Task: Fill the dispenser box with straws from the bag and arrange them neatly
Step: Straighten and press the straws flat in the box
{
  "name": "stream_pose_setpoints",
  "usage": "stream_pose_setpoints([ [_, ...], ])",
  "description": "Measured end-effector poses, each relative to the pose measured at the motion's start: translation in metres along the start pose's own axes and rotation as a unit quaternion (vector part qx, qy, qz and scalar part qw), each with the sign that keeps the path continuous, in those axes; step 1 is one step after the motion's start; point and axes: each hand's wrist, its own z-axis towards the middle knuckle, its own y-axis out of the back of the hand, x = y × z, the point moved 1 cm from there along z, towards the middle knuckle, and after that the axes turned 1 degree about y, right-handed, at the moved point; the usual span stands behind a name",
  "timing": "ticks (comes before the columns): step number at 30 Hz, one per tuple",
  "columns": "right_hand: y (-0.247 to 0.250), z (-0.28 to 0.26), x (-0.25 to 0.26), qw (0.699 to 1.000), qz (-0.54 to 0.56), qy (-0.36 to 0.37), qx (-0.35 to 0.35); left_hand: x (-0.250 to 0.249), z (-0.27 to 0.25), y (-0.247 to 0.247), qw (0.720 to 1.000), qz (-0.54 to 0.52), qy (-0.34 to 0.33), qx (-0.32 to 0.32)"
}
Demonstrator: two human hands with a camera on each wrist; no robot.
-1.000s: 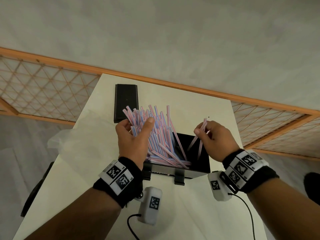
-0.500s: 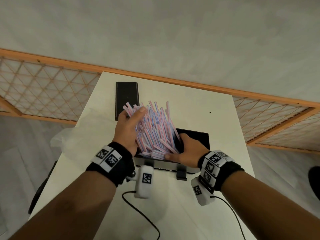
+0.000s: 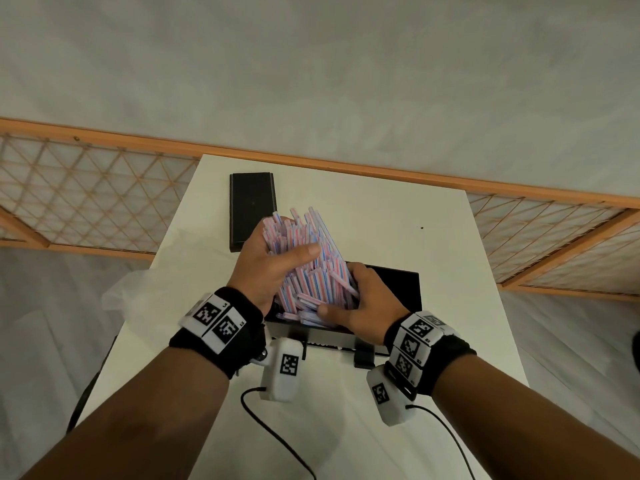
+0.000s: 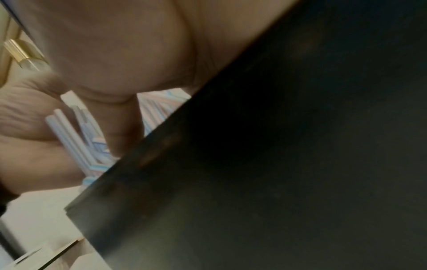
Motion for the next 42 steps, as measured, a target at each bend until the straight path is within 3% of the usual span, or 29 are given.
stream_pose_setpoints([
  [8, -0.011, -0.003, 0.014, 0.996, -0.002, 0.082, -0.024, 0.003, -0.009, -0.011, 0.997, 0.024, -0.068, -0.038],
  [13, -0.001, -0.018, 0.034, 0.974, 0.011, 0.195, -0.111, -0.019, -0.018, -0.014, 0.990, -0.013, -0.141, 0.007],
  [15, 0.002, -0.017, 0.036, 0.974, -0.007, 0.193, -0.115, -0.021, -0.017, -0.010, 0.988, 0.003, -0.151, -0.003],
  [18, 0.000, -0.017, 0.033, 0.986, -0.044, 0.133, -0.094, -0.006, -0.011, 0.005, 0.985, -0.089, -0.078, -0.122],
  [21, 0.005, -0.023, 0.021, 0.990, -0.033, 0.089, -0.103, 0.005, -0.014, 0.019, 0.926, -0.291, 0.064, -0.231],
  [23, 0.012, -0.027, 0.011, 0.993, -0.049, 0.038, -0.105, 0.009, -0.020, 0.021, 0.895, -0.342, 0.101, -0.267],
  [28, 0.018, -0.024, -0.003, 0.990, -0.139, 0.017, -0.031, 0.006, -0.023, 0.018, 0.883, -0.361, 0.111, -0.279],
  [33, 0.010, -0.017, 0.025, 0.992, -0.080, 0.094, -0.020, 0.005, -0.025, 0.017, 0.893, -0.326, 0.119, -0.288],
  [36, 0.003, -0.015, 0.043, 0.985, -0.102, 0.138, 0.000, 0.009, -0.027, 0.017, 0.895, -0.310, 0.132, -0.292],
  [42, 0.016, -0.029, 0.012, 0.982, -0.168, 0.079, -0.020, 0.018, -0.030, 0.019, 0.925, -0.259, 0.123, -0.248],
])
